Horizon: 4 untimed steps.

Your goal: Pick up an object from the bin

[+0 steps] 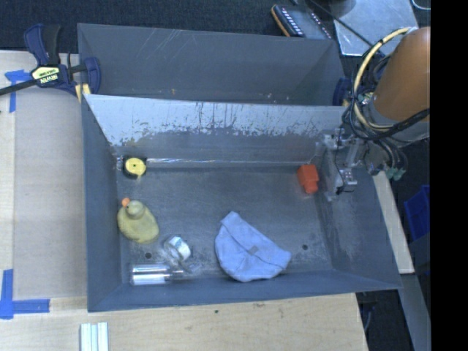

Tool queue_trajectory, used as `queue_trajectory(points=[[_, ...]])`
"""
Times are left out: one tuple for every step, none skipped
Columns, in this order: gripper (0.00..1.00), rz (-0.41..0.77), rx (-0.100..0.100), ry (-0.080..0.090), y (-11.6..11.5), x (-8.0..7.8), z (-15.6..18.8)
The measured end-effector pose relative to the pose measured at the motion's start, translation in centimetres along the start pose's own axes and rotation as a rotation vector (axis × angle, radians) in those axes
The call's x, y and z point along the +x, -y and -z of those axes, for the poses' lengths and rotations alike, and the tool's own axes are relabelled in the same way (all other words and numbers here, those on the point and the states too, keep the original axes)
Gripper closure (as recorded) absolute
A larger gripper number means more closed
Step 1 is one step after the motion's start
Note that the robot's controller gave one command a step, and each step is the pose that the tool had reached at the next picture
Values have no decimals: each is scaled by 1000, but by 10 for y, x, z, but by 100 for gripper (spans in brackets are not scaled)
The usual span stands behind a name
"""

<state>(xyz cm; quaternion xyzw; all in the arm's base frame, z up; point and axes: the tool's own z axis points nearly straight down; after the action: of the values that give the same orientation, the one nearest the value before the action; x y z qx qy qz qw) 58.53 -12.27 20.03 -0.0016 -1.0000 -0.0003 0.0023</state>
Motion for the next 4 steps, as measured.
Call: queue_trajectory(points=[[0, 3, 1, 9, -1, -2, 5], [0, 148, 1, 7, -59, 12, -91], [0, 8, 1, 9, -104, 61, -64], [0, 481, 3, 13, -129, 43, -85]])
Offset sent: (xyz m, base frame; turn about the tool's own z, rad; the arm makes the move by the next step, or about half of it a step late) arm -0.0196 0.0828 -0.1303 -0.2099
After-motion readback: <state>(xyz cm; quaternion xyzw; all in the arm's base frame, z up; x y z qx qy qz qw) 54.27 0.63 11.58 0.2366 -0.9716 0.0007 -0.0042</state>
